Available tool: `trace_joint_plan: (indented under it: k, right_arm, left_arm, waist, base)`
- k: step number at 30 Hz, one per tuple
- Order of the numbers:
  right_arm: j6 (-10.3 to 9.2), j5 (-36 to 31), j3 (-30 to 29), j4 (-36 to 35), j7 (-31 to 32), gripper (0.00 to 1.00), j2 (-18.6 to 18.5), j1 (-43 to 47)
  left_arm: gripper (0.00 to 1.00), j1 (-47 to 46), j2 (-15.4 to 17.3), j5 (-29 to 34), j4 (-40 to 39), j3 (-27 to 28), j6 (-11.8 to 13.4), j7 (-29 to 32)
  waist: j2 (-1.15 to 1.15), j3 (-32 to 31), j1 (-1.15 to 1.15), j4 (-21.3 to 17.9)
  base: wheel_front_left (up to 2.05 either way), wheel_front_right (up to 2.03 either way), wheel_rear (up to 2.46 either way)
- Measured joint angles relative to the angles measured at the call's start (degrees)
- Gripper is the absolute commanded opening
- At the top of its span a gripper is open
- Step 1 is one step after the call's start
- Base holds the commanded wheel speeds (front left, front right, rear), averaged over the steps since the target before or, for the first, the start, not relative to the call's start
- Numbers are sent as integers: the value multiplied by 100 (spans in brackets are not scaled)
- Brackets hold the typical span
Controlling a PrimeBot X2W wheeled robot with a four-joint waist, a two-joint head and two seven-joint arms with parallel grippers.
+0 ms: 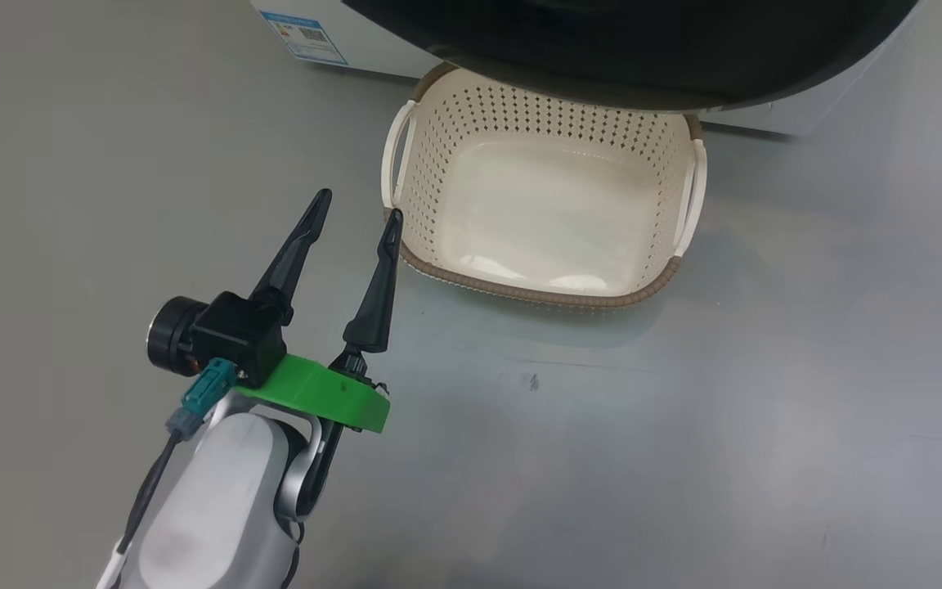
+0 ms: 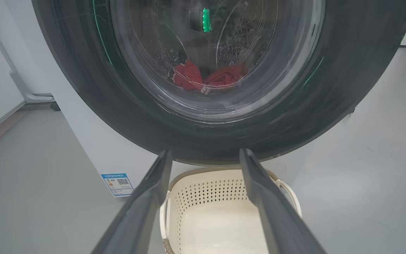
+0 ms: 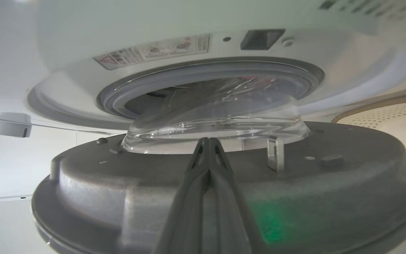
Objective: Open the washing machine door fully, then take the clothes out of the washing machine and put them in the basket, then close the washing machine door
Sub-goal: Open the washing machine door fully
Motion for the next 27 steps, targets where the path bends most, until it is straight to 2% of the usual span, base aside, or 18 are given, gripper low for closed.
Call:
trace_joint_plan:
  k: [14, 27]
  right_arm:
    - [349, 216, 132, -37, 354, 0, 349, 679]
    - [509, 368, 247, -112, 515, 0, 670, 1242]
  left_arm:
    - [100, 6, 0, -51, 136, -3, 0, 0]
    - [100, 92, 1, -51, 253, -3, 0, 0]
  waist:
    - [0, -325, 0, -165]
    - [0, -623, 0, -279]
  base:
    - [0, 0, 0]
    - [0, 0, 0]
